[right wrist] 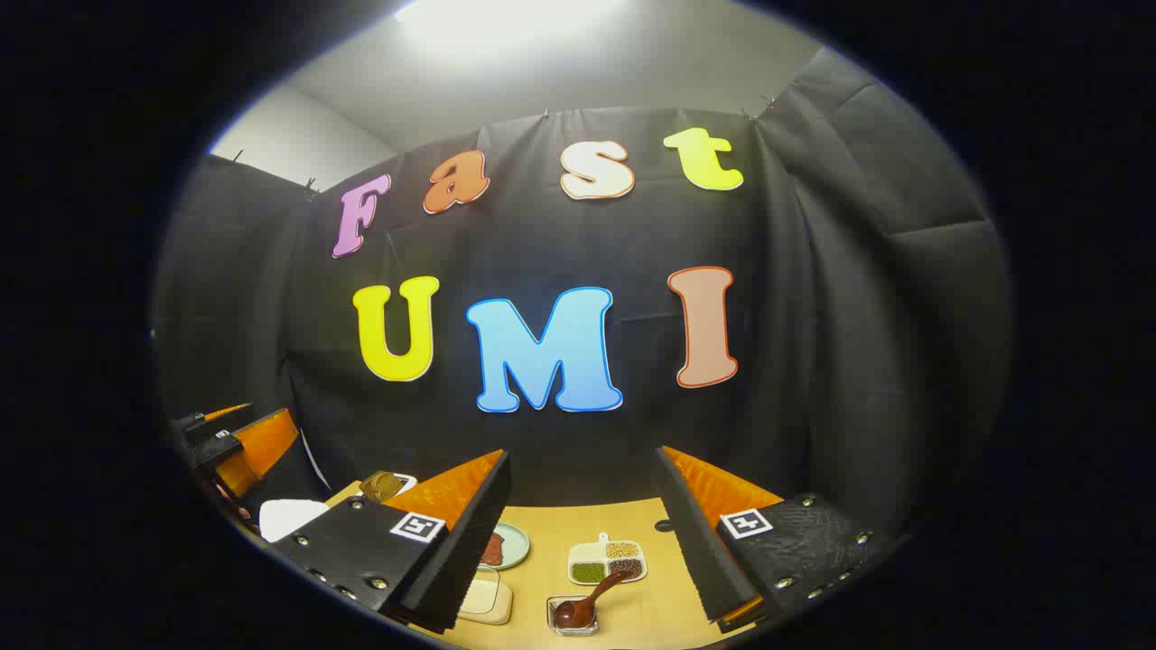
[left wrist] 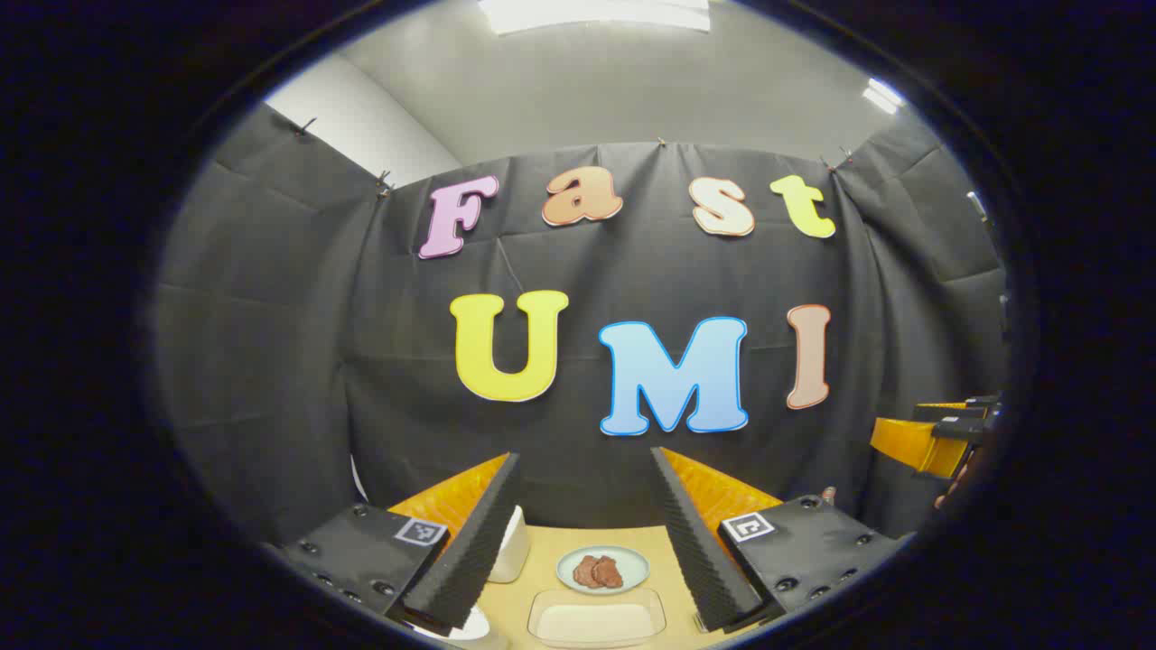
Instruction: Close the left gripper, press the button to open the rice cooker; take a wooden spoon from the chopstick holder with the right hand, scoop a spoonful of rice and pour it into the rice cooker, then put the wooden spoon back into the chopstick holder.
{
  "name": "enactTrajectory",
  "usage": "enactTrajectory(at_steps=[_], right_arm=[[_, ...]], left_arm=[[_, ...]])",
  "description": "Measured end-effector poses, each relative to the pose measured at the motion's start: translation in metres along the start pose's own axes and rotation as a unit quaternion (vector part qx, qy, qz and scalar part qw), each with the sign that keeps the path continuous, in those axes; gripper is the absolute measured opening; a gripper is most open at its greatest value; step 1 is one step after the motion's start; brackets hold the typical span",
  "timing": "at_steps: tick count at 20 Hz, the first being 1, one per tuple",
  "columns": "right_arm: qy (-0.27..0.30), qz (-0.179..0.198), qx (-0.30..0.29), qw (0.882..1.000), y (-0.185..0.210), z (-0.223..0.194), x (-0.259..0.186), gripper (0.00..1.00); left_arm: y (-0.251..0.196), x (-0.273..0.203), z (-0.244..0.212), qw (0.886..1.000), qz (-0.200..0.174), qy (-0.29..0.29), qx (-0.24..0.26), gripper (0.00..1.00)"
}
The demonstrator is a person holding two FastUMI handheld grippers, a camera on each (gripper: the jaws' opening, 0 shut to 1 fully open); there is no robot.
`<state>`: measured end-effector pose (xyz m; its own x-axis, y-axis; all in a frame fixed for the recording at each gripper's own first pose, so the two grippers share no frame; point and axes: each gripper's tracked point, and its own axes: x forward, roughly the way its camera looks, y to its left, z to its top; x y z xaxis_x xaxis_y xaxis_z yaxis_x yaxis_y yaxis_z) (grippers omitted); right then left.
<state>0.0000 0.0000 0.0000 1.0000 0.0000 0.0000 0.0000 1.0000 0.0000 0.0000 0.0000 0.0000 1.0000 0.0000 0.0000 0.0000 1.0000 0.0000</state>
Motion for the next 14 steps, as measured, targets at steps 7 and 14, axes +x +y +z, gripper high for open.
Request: enactTrajectory(at_steps=[7, 14], right_arm=[[0.000, 0.016, 0.001, 1.000, 0.013, -0.002, 0.006, 0.95], [-0.015, 0.004, -0.011, 1.000, 0.009, 0.008, 0.005, 0.95]], left_arm=[[-0.003, 0.002, -0.002, 1.000, -0.006, 0.004, 0.009, 1.00], [-0.001, -0.001, -0.006, 1.000, 0.003, 0.000, 0.011, 1.00]])
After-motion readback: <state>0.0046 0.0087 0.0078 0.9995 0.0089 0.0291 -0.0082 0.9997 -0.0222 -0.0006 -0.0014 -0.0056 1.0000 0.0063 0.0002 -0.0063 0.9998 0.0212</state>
